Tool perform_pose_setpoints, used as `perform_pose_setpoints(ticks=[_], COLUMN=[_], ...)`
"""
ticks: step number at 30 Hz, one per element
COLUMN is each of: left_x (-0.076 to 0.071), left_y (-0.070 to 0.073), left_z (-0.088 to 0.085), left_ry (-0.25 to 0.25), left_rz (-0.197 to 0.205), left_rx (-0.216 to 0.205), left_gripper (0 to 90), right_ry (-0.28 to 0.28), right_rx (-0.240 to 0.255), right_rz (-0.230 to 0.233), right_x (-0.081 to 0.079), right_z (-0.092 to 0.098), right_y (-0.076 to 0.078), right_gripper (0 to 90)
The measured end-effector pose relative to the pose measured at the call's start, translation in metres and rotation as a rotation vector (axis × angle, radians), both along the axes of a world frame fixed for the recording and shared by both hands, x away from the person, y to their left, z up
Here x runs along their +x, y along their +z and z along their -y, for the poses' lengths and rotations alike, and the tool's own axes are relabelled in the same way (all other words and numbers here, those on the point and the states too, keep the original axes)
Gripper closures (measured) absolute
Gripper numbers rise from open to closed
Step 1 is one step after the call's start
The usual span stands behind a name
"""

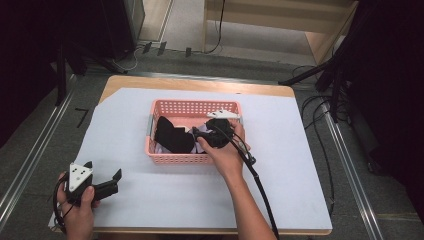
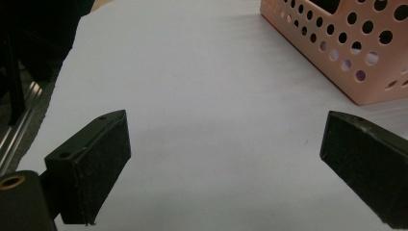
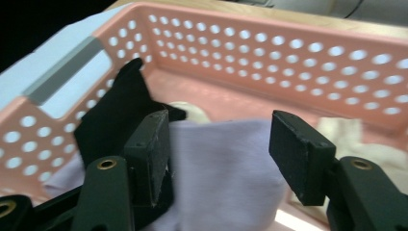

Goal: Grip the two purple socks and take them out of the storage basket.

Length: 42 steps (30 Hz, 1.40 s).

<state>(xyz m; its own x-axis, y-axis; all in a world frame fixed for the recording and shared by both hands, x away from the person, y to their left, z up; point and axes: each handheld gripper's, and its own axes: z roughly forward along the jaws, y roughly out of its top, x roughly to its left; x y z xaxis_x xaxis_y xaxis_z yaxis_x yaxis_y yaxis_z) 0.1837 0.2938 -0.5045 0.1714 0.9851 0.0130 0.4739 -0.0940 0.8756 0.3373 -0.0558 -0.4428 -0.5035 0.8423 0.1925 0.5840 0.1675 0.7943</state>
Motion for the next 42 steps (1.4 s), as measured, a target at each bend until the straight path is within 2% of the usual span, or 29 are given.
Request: perform_pose_setpoints(ticks=[4, 5, 6, 7, 8, 9, 10, 11, 14, 15, 16, 18, 20, 21, 22, 24, 25, 28, 29, 30, 31, 32, 33, 35, 37, 38, 39, 40, 42], left_x=[0.0, 0.0, 0.0, 0.0, 0.0, 0.0, 0.0, 0.0, 0.0, 0.0, 0.0, 0.0, 0.0, 0.0, 0.0, 0.0, 0.0, 0.0, 0.0, 0.0, 0.0, 0.0, 0.0, 0.0, 0.0, 0.0, 0.0, 0.0, 0.0], left_y=[0.0, 0.0, 0.0, 0.0, 0.0, 0.0, 0.0, 0.0, 0.0, 0.0, 0.0, 0.0, 0.0, 0.0, 0.0, 0.0, 0.0, 0.0, 0.0, 0.0, 0.0, 0.0, 0.0, 0.0, 0.0, 0.0, 0.0, 0.0, 0.0], left_z=[0.0, 0.0, 0.0, 0.0, -0.001, -0.001, -0.001, -0.001, -0.001, -0.001, -0.001, -0.001, -0.001, -0.001, 0.0, 0.0, 0.0, 0.0, 0.0, 0.0, 0.0, 0.0, 0.0, 0.0, 0.0, 0.0, 0.0, 0.0, 0.0], left_ry=[0.0, 0.0, -0.001, 0.0, -0.003, -0.003, -0.002, -0.002, -0.004, -0.004, -0.004, -0.005, -0.003, -0.003, -0.004, -0.003, -0.003, -0.001, -0.001, -0.001, -0.001, -0.002, -0.002, -0.002, -0.002, -0.001, -0.001, -0.002, -0.003], left_rz=[0.001, 0.001, 0.002, 0.003, 0.001, 0.0, 0.001, 0.001, 0.001, 0.002, 0.002, 0.002, 0.001, 0.001, 0.001, 0.0, 0.001, 0.001, 0.0, 0.0, 0.0, -0.001, 0.0, 0.0, 0.0, -0.001, -0.001, 0.0, 0.0], left_rx=[-0.002, -0.002, -0.003, -0.002, -0.001, -0.002, -0.004, -0.004, -0.007, -0.006, -0.005, -0.005, -0.003, -0.003, -0.003, -0.002, -0.002, -0.003, -0.003, -0.002, -0.002, -0.002, -0.003, -0.002, -0.002, 0.0, 0.0, 0.001, 0.001], left_gripper=[4.4, 4.4, 4.4, 4.4, 4.4, 4.4, 4.4, 4.4, 4.4, 4.4, 4.4, 4.5, 4.4, 4.4, 4.4, 4.4, 4.4, 4.4, 4.5, 4.4, 4.4, 4.4, 4.4, 4.4, 4.4, 4.4, 4.4, 4.4, 4.4], right_ry=[0.021, 0.021, 0.011, -0.006, -0.029, -0.029, -0.032, -0.032, -0.033, -0.033, -0.04, -0.044, -0.068, -0.068, -0.084, -0.091, -0.091, -0.098, -0.105, -0.104, -0.104, -0.106, -0.111, -0.116, -0.121, -0.135, -0.135, -0.143, -0.173], right_rx=[-0.056, -0.056, -0.076, -0.098, -0.099, -0.099, -0.114, -0.114, -0.142, -0.142, -0.128, -0.113, -0.058, -0.058, -0.032, -0.001, -0.001, 0.043, 0.072, 0.088, 0.088, 0.101, 0.119, 0.133, 0.152, 0.177, 0.177, 0.189, 0.211], right_rz=[-0.072, -0.072, -0.084, -0.091, -0.115, -0.115, -0.126, -0.126, -0.121, -0.121, -0.093, -0.081, -0.022, -0.022, 0.027, 0.08, 0.08, 0.163, 0.208, 0.23, 0.23, 0.25, 0.293, 0.308, 0.356, 0.384, 0.384, 0.405, 0.462], right_x=[0.006, 0.006, 0.008, 0.01, 0.012, 0.012, 0.014, 0.014, 0.014, 0.014, 0.013, 0.012, 0.008, 0.008, 0.005, 0.002, 0.002, -0.005, -0.009, -0.011, -0.011, -0.012, -0.015, -0.017, -0.019, -0.021, -0.021, -0.021, -0.024], right_z=[-0.007, -0.007, -0.007, -0.008, -0.007, -0.007, -0.008, -0.008, -0.006, -0.006, -0.003, -0.001, 0.006, 0.006, 0.011, 0.017, 0.017, 0.025, 0.03, 0.033, 0.033, 0.035, 0.041, 0.043, 0.049, 0.056, 0.056, 0.06, 0.069], right_y=[-0.013, -0.013, -0.016, -0.019, -0.022, -0.022, -0.024, -0.024, -0.026, -0.026, -0.023, -0.022, -0.016, -0.016, -0.011, -0.005, -0.005, 0.004, 0.01, 0.013, 0.013, 0.015, 0.02, 0.022, 0.025, 0.029, 0.029, 0.031, 0.035], right_gripper=[40.2, 40.2, 41.7, 44.5, 51.2, 51.2, 63.3, 63.3, 78.3, 78.3, 84.2, 85.8, 87.3, 87.3, 87.5, 87.6, 87.6, 87.7, 88.0, 88.0, 88.0, 88.0, 88.0, 88.0, 88.0, 88.0, 88.0, 88.0, 88.0])
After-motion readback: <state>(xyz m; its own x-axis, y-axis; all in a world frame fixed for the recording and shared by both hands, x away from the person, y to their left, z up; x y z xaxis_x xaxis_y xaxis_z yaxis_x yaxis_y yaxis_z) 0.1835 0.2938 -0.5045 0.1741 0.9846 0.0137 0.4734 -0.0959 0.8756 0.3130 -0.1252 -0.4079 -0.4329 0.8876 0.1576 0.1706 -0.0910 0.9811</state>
